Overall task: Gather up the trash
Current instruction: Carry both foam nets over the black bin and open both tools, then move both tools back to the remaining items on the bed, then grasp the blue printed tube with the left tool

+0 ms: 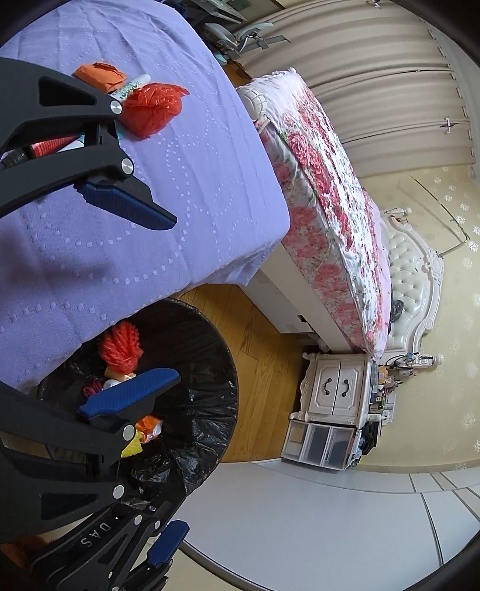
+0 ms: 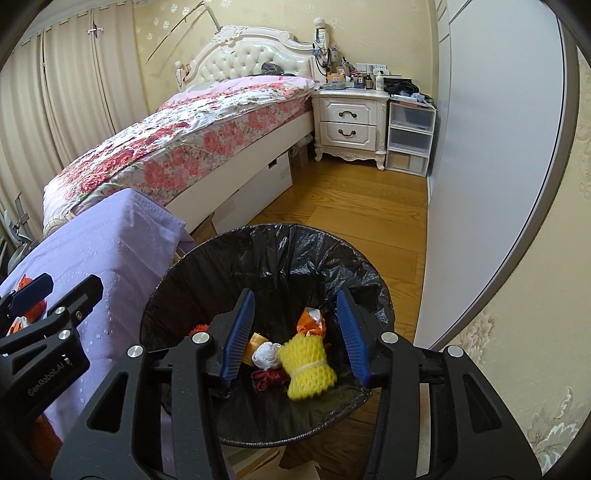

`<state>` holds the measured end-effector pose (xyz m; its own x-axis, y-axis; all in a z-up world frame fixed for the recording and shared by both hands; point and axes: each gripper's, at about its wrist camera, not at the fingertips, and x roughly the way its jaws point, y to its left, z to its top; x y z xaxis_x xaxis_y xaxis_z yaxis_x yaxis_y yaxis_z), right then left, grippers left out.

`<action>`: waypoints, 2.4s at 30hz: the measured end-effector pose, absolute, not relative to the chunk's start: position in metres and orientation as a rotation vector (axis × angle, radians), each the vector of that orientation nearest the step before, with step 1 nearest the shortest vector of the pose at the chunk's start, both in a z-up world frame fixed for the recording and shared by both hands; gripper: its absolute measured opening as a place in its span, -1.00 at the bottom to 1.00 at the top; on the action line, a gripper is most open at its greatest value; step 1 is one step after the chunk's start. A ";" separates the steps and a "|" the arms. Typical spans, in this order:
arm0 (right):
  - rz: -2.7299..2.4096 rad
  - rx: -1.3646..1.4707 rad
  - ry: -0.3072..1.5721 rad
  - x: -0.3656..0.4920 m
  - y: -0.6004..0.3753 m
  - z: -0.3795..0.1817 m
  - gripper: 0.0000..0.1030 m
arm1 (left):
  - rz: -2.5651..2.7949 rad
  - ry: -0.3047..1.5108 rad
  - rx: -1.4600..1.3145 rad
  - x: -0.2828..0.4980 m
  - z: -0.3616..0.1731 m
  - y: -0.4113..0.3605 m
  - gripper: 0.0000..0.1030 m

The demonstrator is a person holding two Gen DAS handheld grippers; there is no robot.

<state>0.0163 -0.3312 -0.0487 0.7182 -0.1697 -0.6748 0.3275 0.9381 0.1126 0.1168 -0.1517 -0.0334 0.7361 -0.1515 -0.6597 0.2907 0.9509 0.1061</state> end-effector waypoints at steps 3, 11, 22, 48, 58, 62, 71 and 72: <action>-0.276 0.231 0.715 0.013 -0.329 -0.047 -0.01 | -0.236 0.697 0.211 0.112 -0.029 -0.147 0.48; -0.218 0.237 0.712 0.003 -0.310 -0.041 0.00 | -0.205 0.694 0.182 0.095 -0.017 -0.114 0.48; -0.088 0.192 0.721 -0.011 -0.253 -0.033 0.00 | -0.101 0.713 0.130 0.067 -0.012 -0.041 0.48; 0.076 0.071 0.777 -0.017 -0.164 -0.040 0.00 | -0.037 0.910 0.065 0.064 -0.058 0.039 -0.03; 0.139 0.037 0.768 -0.017 -0.139 -0.034 0.00 | -0.066 0.877 0.066 0.051 -0.054 0.045 -0.61; 0.179 0.021 0.763 -0.016 -0.126 -0.030 0.00 | -0.053 0.859 0.047 0.045 -0.048 0.057 -0.62; 0.280 -0.004 0.784 -0.005 -0.095 -0.027 -0.01 | 0.019 0.844 -0.016 0.036 -0.042 0.096 -0.62; 0.285 -0.007 0.790 -0.003 -0.093 -0.027 -0.03 | 0.027 0.842 -0.023 0.036 -0.042 0.101 -0.62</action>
